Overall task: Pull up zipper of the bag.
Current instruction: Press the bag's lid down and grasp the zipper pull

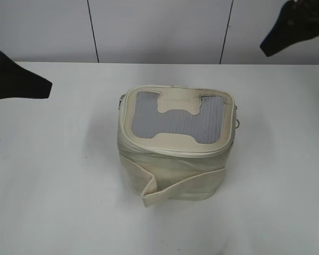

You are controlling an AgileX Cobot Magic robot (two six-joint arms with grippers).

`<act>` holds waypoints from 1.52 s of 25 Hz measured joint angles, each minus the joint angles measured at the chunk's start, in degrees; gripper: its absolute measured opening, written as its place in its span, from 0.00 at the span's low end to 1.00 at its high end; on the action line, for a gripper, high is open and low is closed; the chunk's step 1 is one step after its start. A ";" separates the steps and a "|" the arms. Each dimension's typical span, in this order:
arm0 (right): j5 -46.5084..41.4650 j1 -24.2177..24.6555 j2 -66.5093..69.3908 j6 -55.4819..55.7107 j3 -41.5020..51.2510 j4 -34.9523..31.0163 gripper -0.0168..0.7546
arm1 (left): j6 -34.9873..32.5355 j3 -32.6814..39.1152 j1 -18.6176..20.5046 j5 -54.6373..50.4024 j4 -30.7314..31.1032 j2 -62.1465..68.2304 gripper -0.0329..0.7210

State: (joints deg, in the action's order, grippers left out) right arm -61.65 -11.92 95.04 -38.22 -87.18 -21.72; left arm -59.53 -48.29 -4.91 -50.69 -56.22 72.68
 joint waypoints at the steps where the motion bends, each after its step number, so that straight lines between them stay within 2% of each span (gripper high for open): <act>1: -1.81 -0.53 2.98 -0.40 -3.82 -0.28 0.54 | -0.77 -0.85 0.00 0.00 -0.62 2.01 0.54; 6: -6.87 -5.83 15.31 -1.09 -21.11 1.83 0.54 | -5.29 -4.18 -0.51 1.10 -3.82 10.32 0.55; 11: -7.10 -11.81 24.19 -1.09 -31.56 2.34 0.54 | -6.73 -7.00 -3.90 0.33 -1.52 15.50 0.56; 16: -7.39 -16.79 27.51 -1.09 -32.77 2.45 0.54 | -6.85 -7.40 -8.17 0.90 1.05 17.38 0.59; 20: -7.51 -18.71 29.46 -1.14 -32.80 2.24 0.54 | -6.78 -7.61 -8.46 1.86 1.12 17.38 0.59; 33: -7.59 -18.92 33.48 -1.21 -32.83 0.31 0.54 | -5.95 -7.61 -8.57 5.48 1.07 17.38 0.62; 38: -7.64 -18.92 34.44 -1.16 -32.83 -0.10 0.54 | -5.26 -7.61 -8.57 7.40 0.78 17.38 0.67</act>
State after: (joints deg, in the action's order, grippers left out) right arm -69.30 -30.84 129.48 -39.38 -120.01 -21.82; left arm -64.78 -55.90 -13.48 -43.30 -55.44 90.06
